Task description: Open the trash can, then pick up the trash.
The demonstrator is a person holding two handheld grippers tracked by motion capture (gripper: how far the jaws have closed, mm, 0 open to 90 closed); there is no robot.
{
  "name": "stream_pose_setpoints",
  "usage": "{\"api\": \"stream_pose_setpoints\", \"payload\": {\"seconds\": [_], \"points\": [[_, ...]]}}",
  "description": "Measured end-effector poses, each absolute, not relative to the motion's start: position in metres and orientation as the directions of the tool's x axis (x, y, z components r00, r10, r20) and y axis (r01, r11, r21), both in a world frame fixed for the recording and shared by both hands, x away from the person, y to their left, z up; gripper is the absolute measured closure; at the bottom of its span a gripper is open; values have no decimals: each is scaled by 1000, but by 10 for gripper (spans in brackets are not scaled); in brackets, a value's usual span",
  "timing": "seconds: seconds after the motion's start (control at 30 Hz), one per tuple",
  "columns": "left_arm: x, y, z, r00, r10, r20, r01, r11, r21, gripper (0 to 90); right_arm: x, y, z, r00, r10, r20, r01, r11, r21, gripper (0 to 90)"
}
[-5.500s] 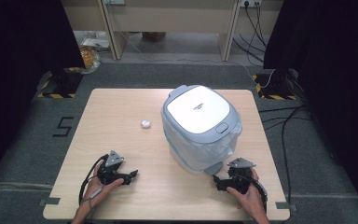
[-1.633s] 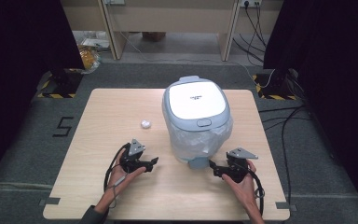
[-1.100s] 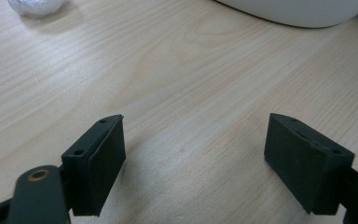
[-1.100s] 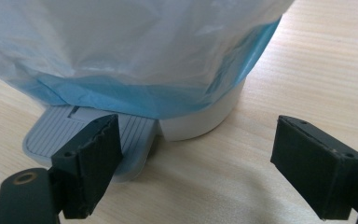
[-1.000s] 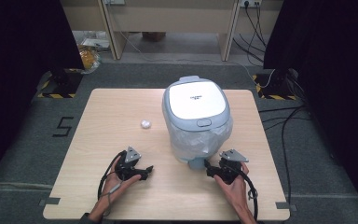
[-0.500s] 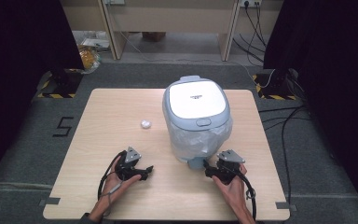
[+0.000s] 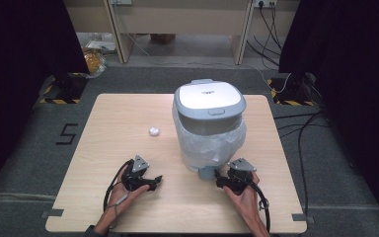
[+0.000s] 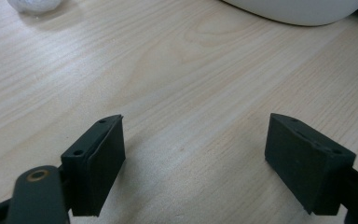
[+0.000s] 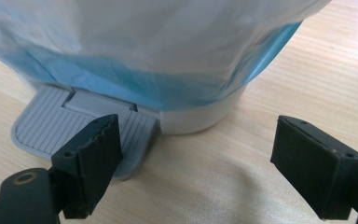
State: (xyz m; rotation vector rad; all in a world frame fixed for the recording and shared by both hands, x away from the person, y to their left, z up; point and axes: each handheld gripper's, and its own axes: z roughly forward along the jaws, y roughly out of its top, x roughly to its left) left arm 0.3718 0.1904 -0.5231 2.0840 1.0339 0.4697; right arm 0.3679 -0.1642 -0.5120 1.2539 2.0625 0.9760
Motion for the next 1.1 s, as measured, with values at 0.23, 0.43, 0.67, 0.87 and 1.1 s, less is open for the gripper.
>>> {"api": "stream_pose_setpoints", "payload": {"seconds": [0.23,0.43,0.67,0.87,1.1], "points": [[372,191,-523,605,796,-9,524,-390,757,191,369,-163,-514,-428,901,-74,526,315,790,159],[373,191,-523,606,796,-13,527,-388,756,190,369,-162,-514,-425,902,-76,526,315,790,159],[373,191,-523,605,796,-16,528,-386,757,189,369,-162,-514,-421,903,-82,525,316,790,159],[372,191,-523,607,795,-12,524,-389,758,190,369,-161,-514,-421,903,-86,525,320,789,159],[375,194,-523,601,799,-16,528,-382,759,193,369,-161,-514,-424,902,-80,527,318,788,159]]}}
